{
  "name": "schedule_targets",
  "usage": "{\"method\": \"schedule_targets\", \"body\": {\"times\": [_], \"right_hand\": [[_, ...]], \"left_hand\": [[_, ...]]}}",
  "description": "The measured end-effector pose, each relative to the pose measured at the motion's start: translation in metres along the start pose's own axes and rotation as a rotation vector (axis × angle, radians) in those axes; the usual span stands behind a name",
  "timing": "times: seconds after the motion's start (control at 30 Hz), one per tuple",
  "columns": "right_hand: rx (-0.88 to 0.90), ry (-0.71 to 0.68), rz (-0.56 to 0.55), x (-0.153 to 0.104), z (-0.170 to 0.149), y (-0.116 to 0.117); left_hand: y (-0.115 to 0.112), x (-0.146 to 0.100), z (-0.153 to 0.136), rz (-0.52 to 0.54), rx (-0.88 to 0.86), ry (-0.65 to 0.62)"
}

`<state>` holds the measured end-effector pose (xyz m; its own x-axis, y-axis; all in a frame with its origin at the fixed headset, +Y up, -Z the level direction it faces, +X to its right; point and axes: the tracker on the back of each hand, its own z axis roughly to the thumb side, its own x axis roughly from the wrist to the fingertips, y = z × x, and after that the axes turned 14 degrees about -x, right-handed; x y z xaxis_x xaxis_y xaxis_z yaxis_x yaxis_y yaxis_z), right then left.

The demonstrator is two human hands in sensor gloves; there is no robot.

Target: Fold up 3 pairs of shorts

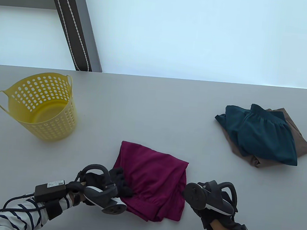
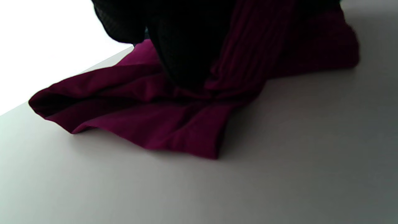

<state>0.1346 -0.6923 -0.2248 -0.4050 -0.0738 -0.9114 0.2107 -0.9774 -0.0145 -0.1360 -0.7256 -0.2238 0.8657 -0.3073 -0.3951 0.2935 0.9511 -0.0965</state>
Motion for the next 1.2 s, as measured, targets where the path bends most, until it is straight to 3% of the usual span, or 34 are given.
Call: {"method": "schedule_targets", "body": {"times": [0.13,0.2,0.3,0.37,0.43,0.5,0.63,0.7,0.8,0.9,0.97,1.13,1.2], "right_hand": [[-0.001,0.017,-0.003,0.001,-0.002,0.001],[-0.001,0.023,-0.001,0.001,-0.003,0.001],[-0.001,0.035,-0.007,0.001,-0.004,0.001],[0.000,0.039,-0.007,0.001,-0.004,0.000],[0.000,0.042,-0.006,0.001,-0.005,0.000],[-0.001,0.046,-0.004,0.002,-0.006,0.000],[-0.007,0.056,-0.009,0.001,-0.007,-0.001],[-0.006,0.054,-0.010,0.001,-0.007,-0.001],[-0.006,0.047,-0.011,0.002,-0.007,-0.001],[-0.006,0.040,-0.010,0.001,-0.006,-0.001],[-0.005,0.034,-0.008,0.001,-0.006,-0.001],[-0.004,0.022,0.008,0.002,-0.004,0.001],[-0.004,0.017,0.017,0.002,-0.003,0.002]], "left_hand": [[0.066,-0.008,-0.023,0.159,-0.243,0.020],[0.098,-0.012,-0.051,0.240,-0.446,0.060],[0.123,-0.009,-0.097,0.301,-0.703,0.115],[0.127,0.000,-0.126,0.255,-0.846,0.166],[0.120,0.011,-0.152,0.181,-0.918,0.254],[0.102,0.023,-0.174,0.077,-0.885,0.401],[0.055,0.042,-0.197,0.012,-0.475,0.849],[0.044,0.050,-0.199,0.000,-0.262,0.978],[0.044,0.057,-0.198,0.037,-0.095,1.084],[0.053,0.058,-0.198,0.130,-0.163,1.176],[0.055,0.060,-0.203,0.088,-0.228,1.211],[0.029,0.071,-0.217,-0.327,-0.283,1.288],[0.007,0.077,-0.220,-0.564,-0.393,1.293]]}}
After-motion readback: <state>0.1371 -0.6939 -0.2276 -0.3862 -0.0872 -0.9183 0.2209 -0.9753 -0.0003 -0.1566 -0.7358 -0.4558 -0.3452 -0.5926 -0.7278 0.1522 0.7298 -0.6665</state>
